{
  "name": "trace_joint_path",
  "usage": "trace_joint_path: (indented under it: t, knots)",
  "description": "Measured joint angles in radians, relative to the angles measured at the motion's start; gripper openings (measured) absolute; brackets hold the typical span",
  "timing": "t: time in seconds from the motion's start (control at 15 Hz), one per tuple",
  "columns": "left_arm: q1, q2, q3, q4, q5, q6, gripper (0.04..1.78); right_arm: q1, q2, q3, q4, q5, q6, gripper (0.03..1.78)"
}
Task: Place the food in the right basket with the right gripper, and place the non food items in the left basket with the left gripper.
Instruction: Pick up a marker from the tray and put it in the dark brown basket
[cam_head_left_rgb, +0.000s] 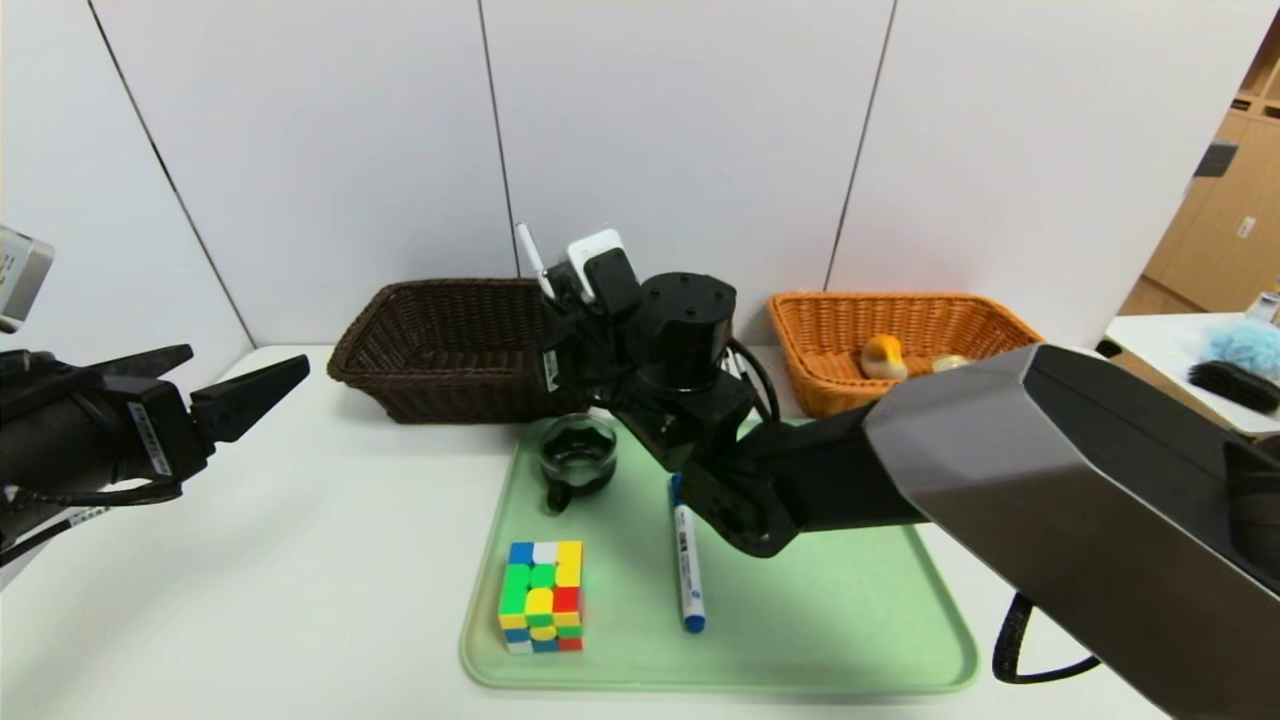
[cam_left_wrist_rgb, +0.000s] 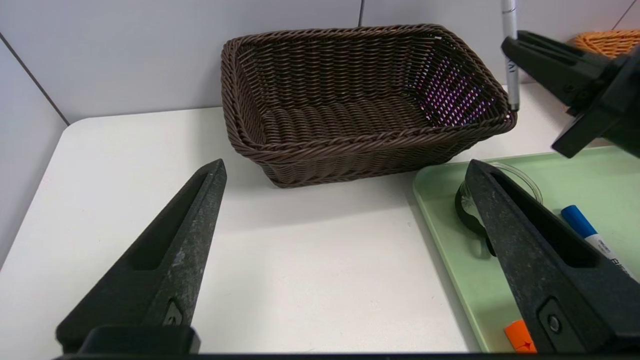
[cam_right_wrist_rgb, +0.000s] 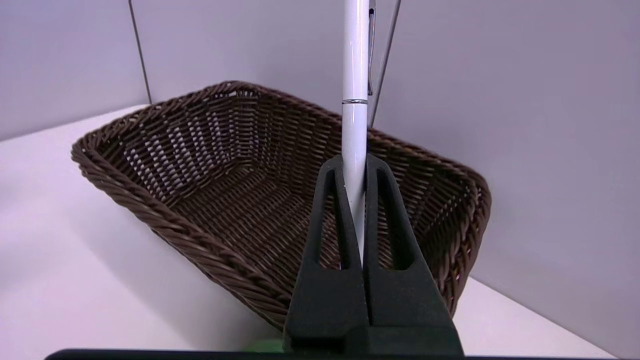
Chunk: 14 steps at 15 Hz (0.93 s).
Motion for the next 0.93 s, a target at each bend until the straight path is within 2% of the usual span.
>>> trace_joint_path:
  t: [0.47,0.67,0.93]
  knots:
    - [0.0,-0.005,0.006,0.0,0.0,0.001,1.69,-0.005,0.067,-0.042,0.01,-0.02,-0.041,0.05]
    - [0.0,-0.005,0.007,0.0,0.0,0.002,1.69,-0.005,0.081,-0.053,0.0,-0.068,-0.056,0.59]
    - [0.0,-0.005,0.003,0.0,0.0,0.003,1.69,-0.01,0.105,-0.14,-0.01,-0.071,-0.066,1.04]
